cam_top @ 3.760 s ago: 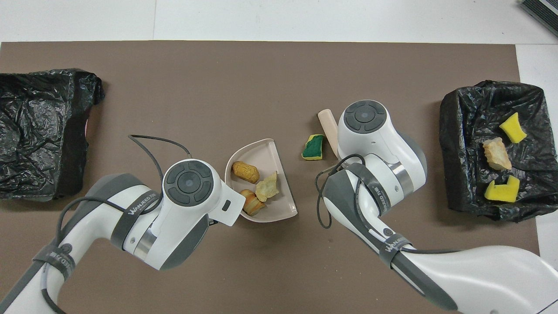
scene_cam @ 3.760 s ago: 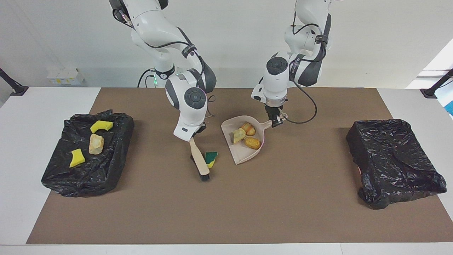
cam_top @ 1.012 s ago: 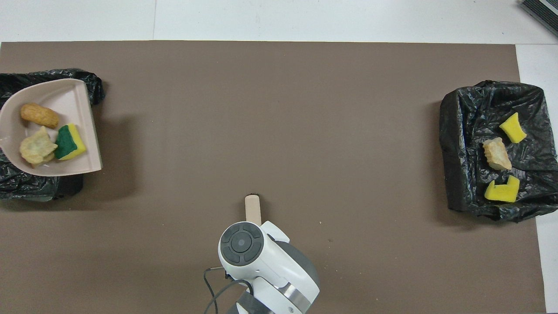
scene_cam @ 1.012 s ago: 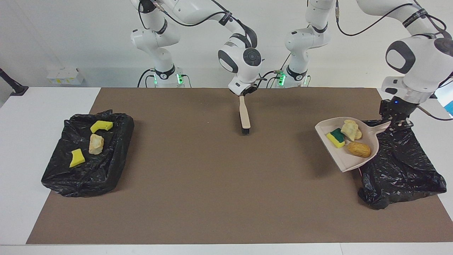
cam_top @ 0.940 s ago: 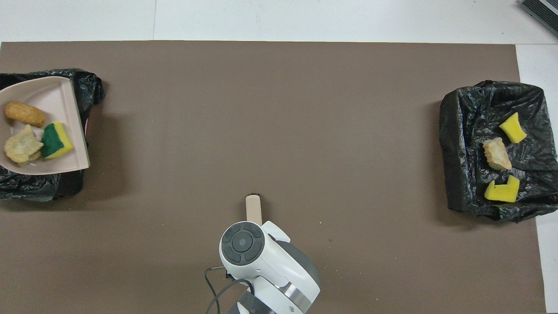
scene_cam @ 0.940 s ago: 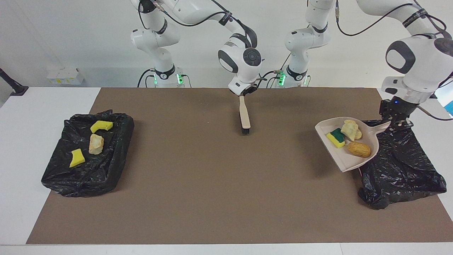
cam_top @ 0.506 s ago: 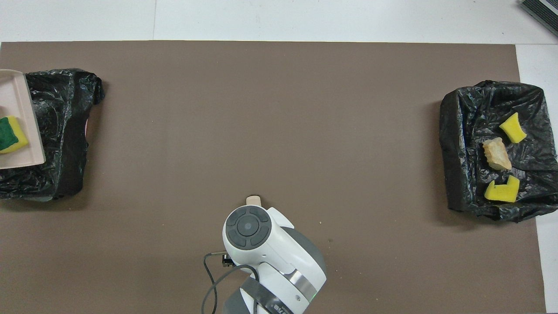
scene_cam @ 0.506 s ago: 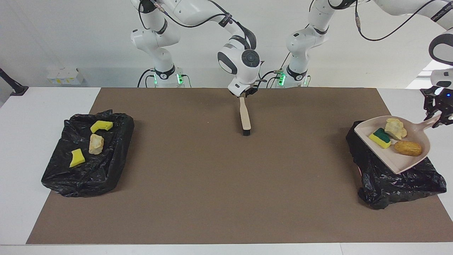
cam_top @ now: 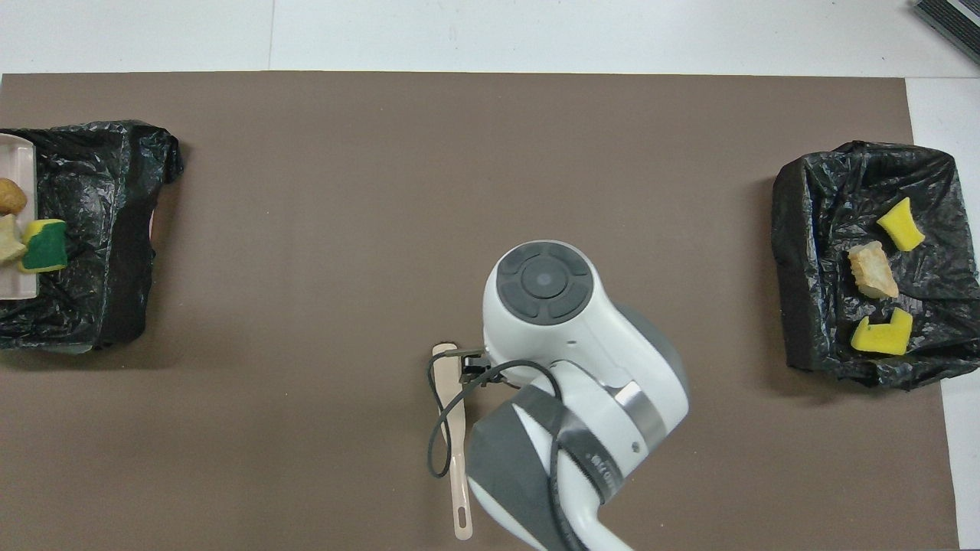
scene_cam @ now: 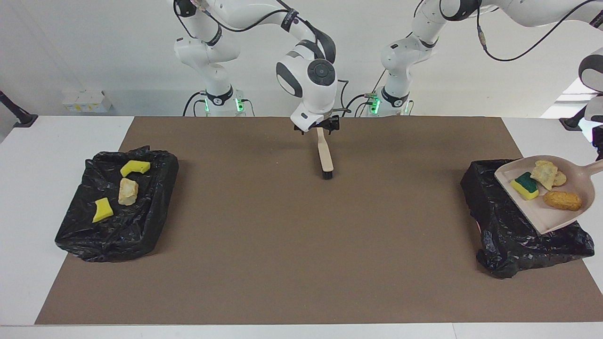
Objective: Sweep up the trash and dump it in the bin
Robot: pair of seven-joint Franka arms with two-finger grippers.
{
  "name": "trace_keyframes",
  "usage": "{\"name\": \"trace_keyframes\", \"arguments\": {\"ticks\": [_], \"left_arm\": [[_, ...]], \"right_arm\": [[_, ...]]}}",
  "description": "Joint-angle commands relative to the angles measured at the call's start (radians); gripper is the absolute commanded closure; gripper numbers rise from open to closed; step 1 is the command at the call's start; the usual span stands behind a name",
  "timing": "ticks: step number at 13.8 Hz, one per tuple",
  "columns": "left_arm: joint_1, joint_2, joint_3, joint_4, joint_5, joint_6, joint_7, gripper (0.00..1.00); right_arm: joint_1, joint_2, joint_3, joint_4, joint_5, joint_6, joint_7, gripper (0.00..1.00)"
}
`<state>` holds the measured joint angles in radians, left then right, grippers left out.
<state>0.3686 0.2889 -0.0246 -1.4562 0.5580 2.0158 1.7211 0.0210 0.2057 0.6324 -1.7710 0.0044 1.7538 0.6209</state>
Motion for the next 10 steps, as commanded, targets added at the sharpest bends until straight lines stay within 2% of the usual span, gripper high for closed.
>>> {"name": "trace_keyframes", "arguments": {"ticks": [1,3,5,7,10], "left_arm": [[-0.019,0.012,0.011,0.027,0.140,0.011,-0.086,1.00],[-0.043,0.012,0.011,0.027,0.238,0.012,-0.095,1.00],[-0.057,0.012,0.011,0.034,0.345,0.011,-0.101,1.00],[-0.072,0.009,0.014,0.051,0.359,-0.006,-0.100,1.00],[-0.114,-0.004,-0.001,0.065,0.338,-0.083,-0.095,1.00]], "right_arm": [[-0.093,-0.020,0.001,0.062,-0.032,-0.072,-0.153,0.00],[-0.142,-0.022,0.001,0.103,-0.108,-0.105,-0.187,0.00],[-0.182,-0.022,0.001,0.145,-0.112,-0.131,-0.190,0.00],[-0.207,-0.026,0.000,0.174,-0.113,-0.158,-0.190,0.00],[-0.231,-0.087,-0.008,0.193,-0.115,-0.183,-0.191,0.00]]}}
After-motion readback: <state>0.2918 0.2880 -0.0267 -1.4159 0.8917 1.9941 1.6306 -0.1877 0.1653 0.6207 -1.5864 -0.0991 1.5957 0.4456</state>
